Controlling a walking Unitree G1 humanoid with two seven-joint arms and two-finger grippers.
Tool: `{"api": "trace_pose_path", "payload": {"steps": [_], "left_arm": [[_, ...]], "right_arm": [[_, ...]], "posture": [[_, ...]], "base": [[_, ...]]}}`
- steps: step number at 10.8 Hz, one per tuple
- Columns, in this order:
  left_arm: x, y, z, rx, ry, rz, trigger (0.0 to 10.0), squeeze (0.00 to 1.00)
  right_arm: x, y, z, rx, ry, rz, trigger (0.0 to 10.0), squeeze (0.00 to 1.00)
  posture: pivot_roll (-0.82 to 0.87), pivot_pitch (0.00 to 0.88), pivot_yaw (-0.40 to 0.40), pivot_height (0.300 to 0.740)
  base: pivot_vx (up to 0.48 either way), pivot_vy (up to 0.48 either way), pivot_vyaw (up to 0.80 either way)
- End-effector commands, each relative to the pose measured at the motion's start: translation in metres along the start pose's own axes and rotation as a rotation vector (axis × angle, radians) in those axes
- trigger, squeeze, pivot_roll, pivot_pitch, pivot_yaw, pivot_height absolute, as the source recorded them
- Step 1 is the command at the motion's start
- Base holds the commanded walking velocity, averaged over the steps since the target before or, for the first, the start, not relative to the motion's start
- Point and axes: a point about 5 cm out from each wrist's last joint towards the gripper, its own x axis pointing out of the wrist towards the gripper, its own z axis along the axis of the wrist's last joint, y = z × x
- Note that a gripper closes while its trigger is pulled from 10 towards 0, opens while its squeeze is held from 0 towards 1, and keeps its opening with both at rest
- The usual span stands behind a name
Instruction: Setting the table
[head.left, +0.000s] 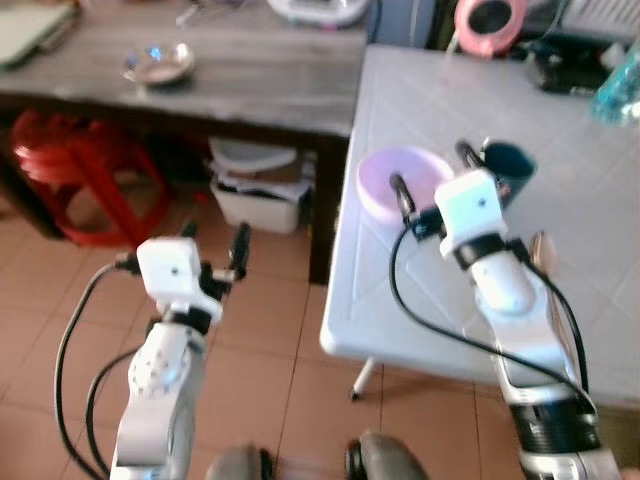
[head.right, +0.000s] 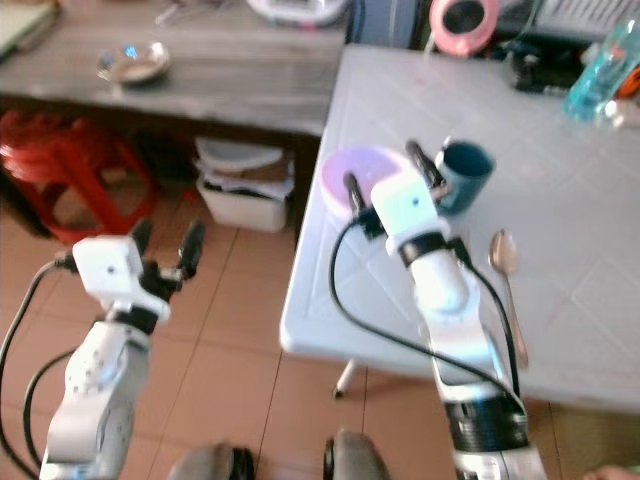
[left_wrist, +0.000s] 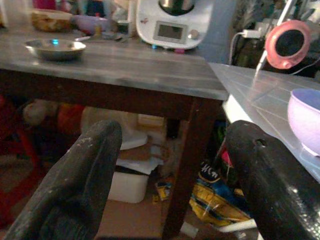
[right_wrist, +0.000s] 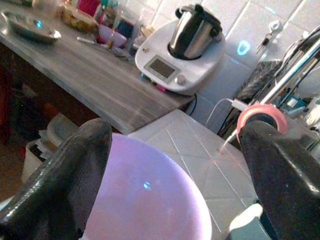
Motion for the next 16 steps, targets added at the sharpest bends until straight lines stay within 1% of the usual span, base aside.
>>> {"api": "trace_pose_path", "payload": {"steps": [1,2,3,4,5,6,7,8,9,10,11,12,13,14,15,16], "left_arm": [[-0.004,-0.002,-0.005,0.001,0.034,-0.001,10.0,0.00],[-0.007,-0.001,-0.007,0.007,0.051,-0.005,10.0,0.00],[-0.012,0.001,-0.009,0.012,0.066,-0.003,10.0,0.00],[-0.016,0.001,-0.010,0.014,0.078,-0.002,10.0,0.00],[-0.018,0.000,-0.010,0.016,0.082,-0.004,10.0,0.00],[-0.020,0.000,-0.009,0.017,0.086,-0.002,10.0,0.00],[-0.021,0.001,-0.009,0.018,0.092,0.001,10.0,0.00],[-0.022,0.002,-0.010,0.019,0.103,0.004,10.0,0.00],[-0.022,0.002,-0.010,0.019,0.108,-0.004,10.0,0.00],[-0.022,0.002,-0.010,0.020,0.111,-0.006,10.0,0.00],[-0.022,0.002,-0.010,0.021,0.113,-0.008,10.0,0.00],[-0.022,0.001,-0.010,0.022,0.116,-0.011,10.0,0.00],[-0.022,0.001,-0.011,0.021,0.120,-0.010,10.0,0.00],[-0.023,0.000,-0.013,0.017,0.131,-0.009,10.0,0.00],[-0.022,-0.003,-0.016,0.011,0.143,-0.015,10.0,0.00],[-0.022,-0.005,-0.017,0.009,0.148,-0.021,10.0,0.00]], "right_arm": [[0.000,0.001,-0.006,-0.009,0.034,0.033,10.0,0.00],[0.002,0.001,-0.011,-0.020,0.060,0.061,10.0,0.00],[0.006,-0.003,-0.014,-0.012,0.066,0.084,10.0,1.00],[0.011,-0.005,-0.015,-0.027,0.068,0.121,10.0,1.00],[0.017,-0.005,-0.014,-0.003,0.042,0.187,10.0,1.00],[0.020,-0.006,-0.013,0.012,0.030,0.223,10.0,1.00],[0.022,-0.006,-0.014,0.032,0.031,0.258,10.0,0.92],[0.021,-0.002,-0.017,0.016,0.044,0.341,10.0,0.92],[0.024,-0.005,-0.022,0.011,0.078,0.348,10.0,0.87],[0.025,-0.005,-0.025,0.002,0.100,0.378,10.0,0.52],[0.025,-0.003,-0.029,-0.010,0.121,0.411,10.0,0.00],[0.026,0.000,-0.034,-0.030,0.157,0.470,10.0,0.00],[0.027,0.001,-0.036,-0.063,0.174,0.489,10.0,0.00],[0.029,0.000,-0.038,-0.068,0.202,0.489,10.0,0.00],[0.030,-0.002,-0.042,-0.087,0.238,0.499,0.0,0.00],[0.030,-0.003,-0.044,-0.099,0.252,0.511,0.0,0.00]], "posture": [[-0.04,0.167,-0.002,0.740],[-0.04,0.175,-0.001,0.740],[-0.03,0.196,0.003,0.740],[-0.03,0.206,0.001,0.740],[-0.03,0.216,0.000,0.740],[-0.02,0.222,-0.004,0.740],[-0.01,0.223,-0.004,0.740],[-0.01,0.225,-0.001,0.740],[-0.01,0.226,0.001,0.740],[-0.01,0.225,0.002,0.740],[-0.01,0.224,0.002,0.740],[-0.01,0.224,0.000,0.740],[-0.01,0.223,-0.005,0.740],[-0.01,0.218,-0.013,0.740],[-0.02,0.215,-0.022,0.740],[-0.02,0.213,-0.025,0.740]], "base": [[0.000,0.000,0.00],[0.000,0.000,0.00],[0.000,0.000,0.00],[0.000,0.000,0.00],[0.000,0.000,0.00],[0.000,0.000,0.00],[0.000,0.000,0.00],[0.000,0.000,0.00],[0.000,0.000,0.00],[0.000,0.000,0.00],[0.000,0.000,0.00],[0.000,0.000,0.00],[0.000,0.000,0.00],[0.000,0.000,0.00],[0.000,0.000,0.00],[0.000,0.000,0.00]]}}
